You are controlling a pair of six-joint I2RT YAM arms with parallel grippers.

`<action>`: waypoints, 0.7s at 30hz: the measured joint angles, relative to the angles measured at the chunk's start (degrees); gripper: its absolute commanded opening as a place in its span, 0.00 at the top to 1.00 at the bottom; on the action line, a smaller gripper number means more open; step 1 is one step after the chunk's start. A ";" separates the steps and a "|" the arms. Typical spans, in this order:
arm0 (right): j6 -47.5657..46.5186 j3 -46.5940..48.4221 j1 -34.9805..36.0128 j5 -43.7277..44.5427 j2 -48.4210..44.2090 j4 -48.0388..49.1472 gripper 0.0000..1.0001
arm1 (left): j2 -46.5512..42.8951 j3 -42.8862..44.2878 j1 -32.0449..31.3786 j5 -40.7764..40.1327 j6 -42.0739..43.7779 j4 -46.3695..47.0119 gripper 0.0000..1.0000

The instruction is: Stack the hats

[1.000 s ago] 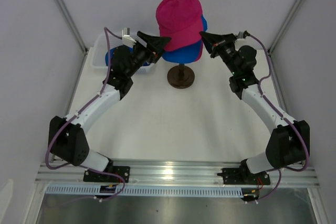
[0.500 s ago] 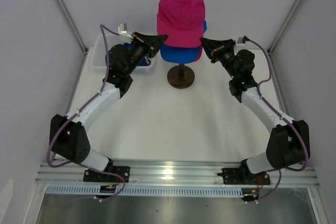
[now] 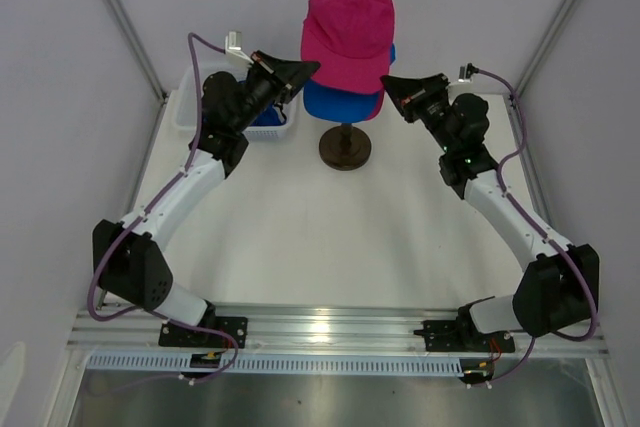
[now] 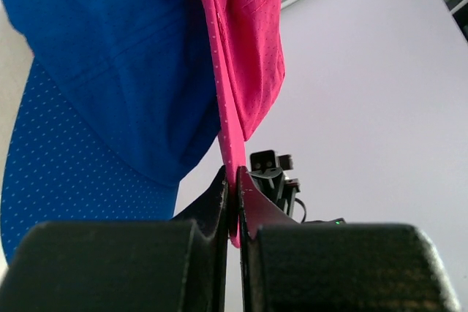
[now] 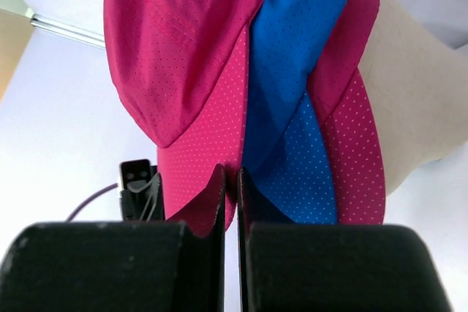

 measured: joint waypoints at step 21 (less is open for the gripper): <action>-10.47 -2.56 3.26 6.40 -3.65 -10.51 1.00 | -0.85 -4.37 -0.04 -1.22 1.36 -7.15 0.99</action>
